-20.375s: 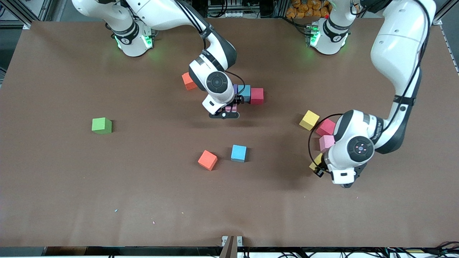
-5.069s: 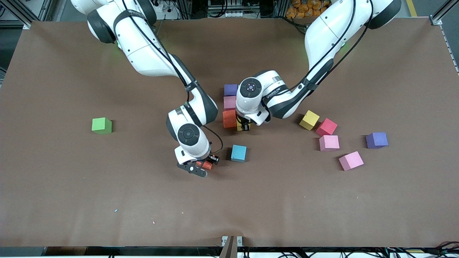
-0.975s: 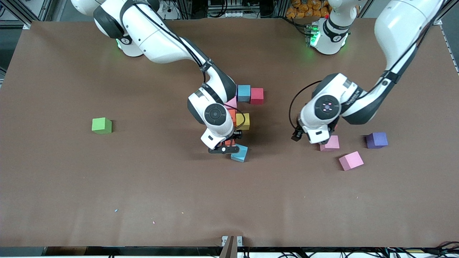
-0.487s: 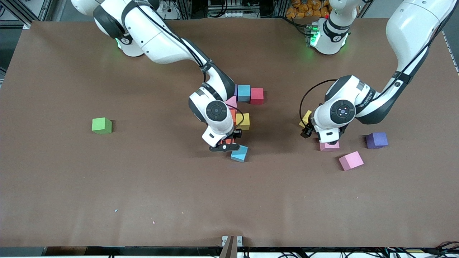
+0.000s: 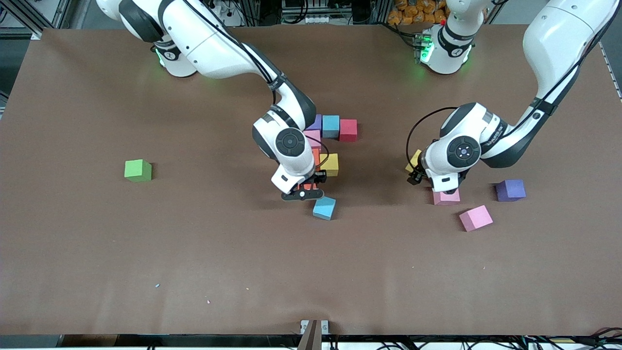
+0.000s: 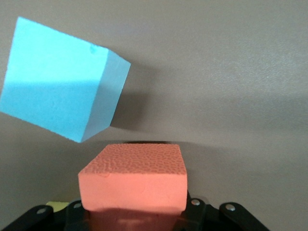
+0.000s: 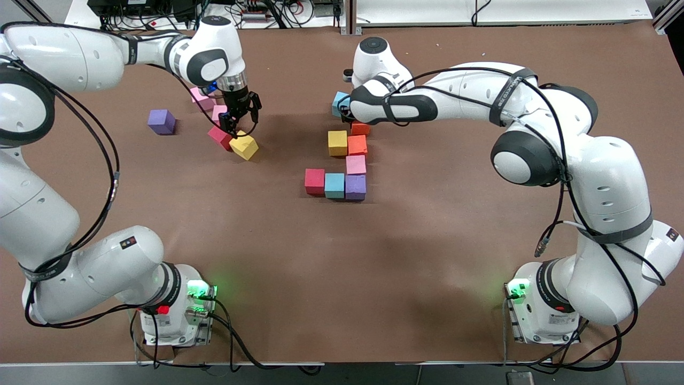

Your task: Arrange 11 blocks into digit 3

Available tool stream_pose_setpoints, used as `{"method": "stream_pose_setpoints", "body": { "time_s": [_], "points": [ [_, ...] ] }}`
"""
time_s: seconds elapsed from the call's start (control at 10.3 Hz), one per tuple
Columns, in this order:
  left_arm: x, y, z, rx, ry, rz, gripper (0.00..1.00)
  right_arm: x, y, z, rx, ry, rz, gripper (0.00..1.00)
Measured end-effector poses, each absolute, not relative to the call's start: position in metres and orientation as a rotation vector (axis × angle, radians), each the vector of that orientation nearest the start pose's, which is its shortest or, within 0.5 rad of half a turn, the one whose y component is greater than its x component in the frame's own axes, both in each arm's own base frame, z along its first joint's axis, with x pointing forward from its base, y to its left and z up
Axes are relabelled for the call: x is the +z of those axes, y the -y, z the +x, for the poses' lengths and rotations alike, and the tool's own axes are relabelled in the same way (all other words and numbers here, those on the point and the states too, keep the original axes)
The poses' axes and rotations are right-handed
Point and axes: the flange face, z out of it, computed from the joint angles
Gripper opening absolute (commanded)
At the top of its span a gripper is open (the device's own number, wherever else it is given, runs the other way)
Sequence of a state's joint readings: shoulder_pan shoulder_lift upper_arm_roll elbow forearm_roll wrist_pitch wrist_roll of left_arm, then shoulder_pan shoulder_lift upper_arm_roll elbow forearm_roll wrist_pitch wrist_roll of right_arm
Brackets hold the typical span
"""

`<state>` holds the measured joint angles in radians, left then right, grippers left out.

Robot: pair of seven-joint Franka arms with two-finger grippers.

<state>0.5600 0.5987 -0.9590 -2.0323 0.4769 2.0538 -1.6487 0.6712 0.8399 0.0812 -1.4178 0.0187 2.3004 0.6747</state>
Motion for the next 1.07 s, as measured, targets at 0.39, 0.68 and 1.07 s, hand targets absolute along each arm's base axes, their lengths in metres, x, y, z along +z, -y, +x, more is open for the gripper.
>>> {"method": "stream_pose_setpoints", "body": {
  "time_s": [0.39, 0.68, 1.07],
  "points": [
    [0.218, 0.171, 0.514, 0.349, 1.394, -2.61, 1.0, 0.197, -0.497, 0.535, 0.025, 0.006, -3.044, 0.0],
    [0.215, 0.173, 0.511, 0.351, 1.393, -2.62, 1.0, 0.197, -0.499, 0.533, 0.024, -0.016, -3.037, 0.0],
    [0.206, 0.163, 0.514, 0.328, 1.398, -2.626, 1.0, 0.188, -0.501, 0.525, 0.036, -0.009, -3.038, 0.0]
  ]
}}
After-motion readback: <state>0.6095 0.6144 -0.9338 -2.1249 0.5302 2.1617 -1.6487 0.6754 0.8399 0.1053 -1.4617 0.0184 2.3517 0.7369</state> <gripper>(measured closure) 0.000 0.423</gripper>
